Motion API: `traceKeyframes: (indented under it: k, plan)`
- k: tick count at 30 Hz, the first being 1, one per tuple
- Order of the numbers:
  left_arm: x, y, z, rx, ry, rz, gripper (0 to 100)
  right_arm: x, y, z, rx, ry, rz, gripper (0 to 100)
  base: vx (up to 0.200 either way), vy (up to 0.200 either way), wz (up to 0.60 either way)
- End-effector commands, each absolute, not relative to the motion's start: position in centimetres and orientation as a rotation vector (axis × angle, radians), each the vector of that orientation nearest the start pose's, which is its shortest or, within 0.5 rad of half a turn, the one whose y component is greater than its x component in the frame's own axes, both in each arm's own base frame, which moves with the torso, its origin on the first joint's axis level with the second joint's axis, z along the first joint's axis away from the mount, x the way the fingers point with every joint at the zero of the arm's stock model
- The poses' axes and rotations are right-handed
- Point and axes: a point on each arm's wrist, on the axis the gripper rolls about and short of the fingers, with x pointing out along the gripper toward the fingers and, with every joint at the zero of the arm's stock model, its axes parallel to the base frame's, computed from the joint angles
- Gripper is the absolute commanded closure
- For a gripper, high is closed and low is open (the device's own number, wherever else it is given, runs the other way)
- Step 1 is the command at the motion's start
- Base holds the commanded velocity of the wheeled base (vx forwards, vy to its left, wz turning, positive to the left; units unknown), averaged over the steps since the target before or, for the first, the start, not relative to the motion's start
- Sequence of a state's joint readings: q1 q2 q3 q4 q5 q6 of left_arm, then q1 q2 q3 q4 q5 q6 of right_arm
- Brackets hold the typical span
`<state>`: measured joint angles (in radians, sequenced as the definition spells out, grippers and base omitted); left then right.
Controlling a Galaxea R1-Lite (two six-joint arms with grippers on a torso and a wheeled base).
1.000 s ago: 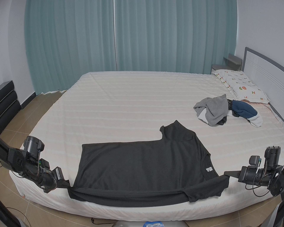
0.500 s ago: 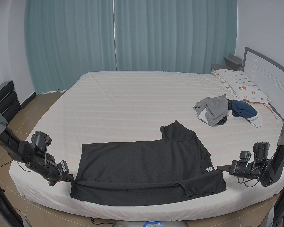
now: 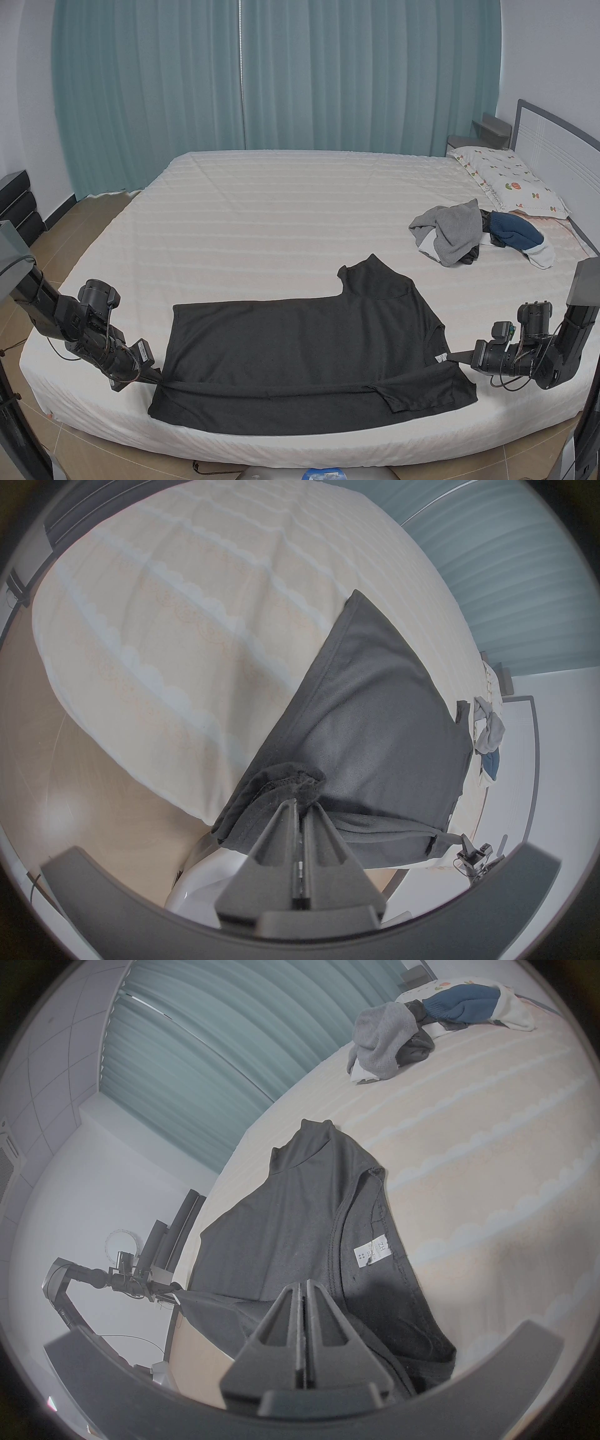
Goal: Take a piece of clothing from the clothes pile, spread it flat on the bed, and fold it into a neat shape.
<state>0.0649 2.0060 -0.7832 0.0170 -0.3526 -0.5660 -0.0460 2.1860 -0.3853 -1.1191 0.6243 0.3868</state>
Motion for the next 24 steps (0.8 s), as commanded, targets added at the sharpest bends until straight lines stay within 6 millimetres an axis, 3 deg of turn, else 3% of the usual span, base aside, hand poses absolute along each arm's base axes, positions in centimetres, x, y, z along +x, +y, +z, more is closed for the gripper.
traceKeyframes:
  k: [1,6,7,8,14,20,24]
  plan:
    - [29.1,1.0,3.3,-0.742,1.283,0.110,100,28.7,0.0,-1.4,0.596,0.780,0.421,100,0.000,0.000,0.00]
    - [29.1,0.9,3.3,-0.745,1.287,0.111,100,29.0,0.0,-1.8,0.596,0.782,0.420,100,0.000,0.000,0.00]
    - [29.2,0.9,3.3,-0.749,1.285,0.113,0,29.0,0.0,-1.8,0.596,0.782,0.420,100,0.000,0.000,0.00]
    - [29.3,0.9,3.3,-0.752,1.282,0.115,0,29.1,0.1,-1.8,0.595,0.781,0.422,0,0.000,0.000,0.00]
    - [29.5,0.9,3.5,-0.783,1.273,0.135,0,29.1,0.1,-1.2,0.591,0.758,0.432,0,0.000,0.000,0.00]
    - [29.0,1.2,4.6,-0.857,1.240,0.163,0,28.4,0.7,2.1,0.690,0.707,0.430,0,0.000,0.000,0.00]
    - [28.0,1.4,5.8,-0.896,1.212,0.141,0,28.2,0.5,2.7,0.740,0.700,0.412,0,0.000,0.000,0.00]
